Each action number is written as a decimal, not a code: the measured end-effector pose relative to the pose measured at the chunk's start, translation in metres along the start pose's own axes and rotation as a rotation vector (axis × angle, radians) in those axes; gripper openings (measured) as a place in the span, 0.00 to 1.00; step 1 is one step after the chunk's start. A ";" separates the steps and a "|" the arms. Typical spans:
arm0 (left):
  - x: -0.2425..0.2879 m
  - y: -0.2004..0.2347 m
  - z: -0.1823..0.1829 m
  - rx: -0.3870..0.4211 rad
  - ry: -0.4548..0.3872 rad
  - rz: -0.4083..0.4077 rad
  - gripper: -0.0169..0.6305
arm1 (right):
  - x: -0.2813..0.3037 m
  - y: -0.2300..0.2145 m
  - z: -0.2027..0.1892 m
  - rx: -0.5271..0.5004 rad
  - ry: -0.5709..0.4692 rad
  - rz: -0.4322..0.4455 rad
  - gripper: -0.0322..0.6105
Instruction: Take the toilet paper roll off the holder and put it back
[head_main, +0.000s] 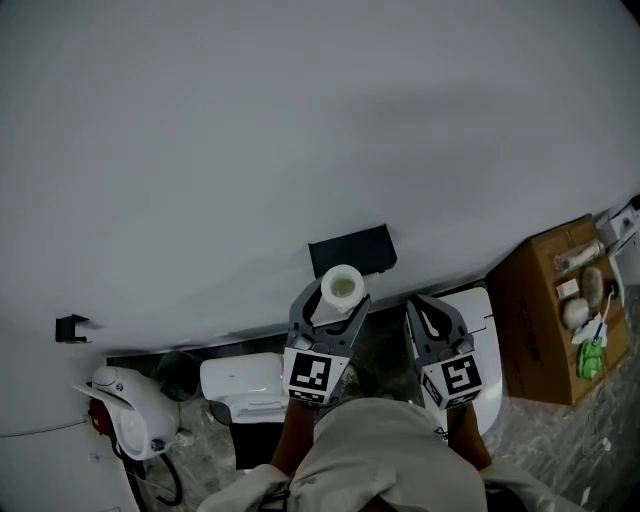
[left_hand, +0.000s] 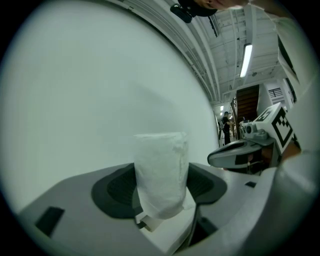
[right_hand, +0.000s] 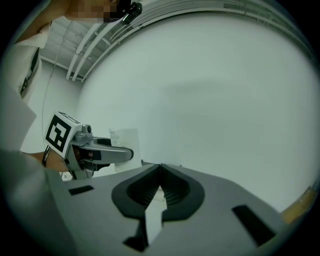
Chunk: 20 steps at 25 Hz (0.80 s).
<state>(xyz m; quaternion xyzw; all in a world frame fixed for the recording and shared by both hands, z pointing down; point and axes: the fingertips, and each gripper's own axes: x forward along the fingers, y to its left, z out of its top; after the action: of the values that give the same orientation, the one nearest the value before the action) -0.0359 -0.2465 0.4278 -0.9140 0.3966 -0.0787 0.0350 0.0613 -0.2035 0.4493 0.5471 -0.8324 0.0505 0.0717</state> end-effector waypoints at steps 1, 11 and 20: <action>0.003 0.002 0.000 0.001 -0.001 -0.008 0.51 | 0.002 -0.001 0.000 0.003 0.000 -0.007 0.05; 0.029 0.014 -0.003 0.001 -0.009 -0.087 0.51 | 0.014 -0.008 -0.001 0.007 0.012 -0.089 0.05; 0.051 0.024 -0.016 -0.001 0.022 -0.129 0.51 | 0.023 -0.013 -0.006 0.015 0.044 -0.146 0.05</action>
<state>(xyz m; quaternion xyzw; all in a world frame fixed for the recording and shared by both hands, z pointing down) -0.0217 -0.3004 0.4463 -0.9368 0.3371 -0.0908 0.0247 0.0645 -0.2290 0.4594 0.6056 -0.7882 0.0633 0.0894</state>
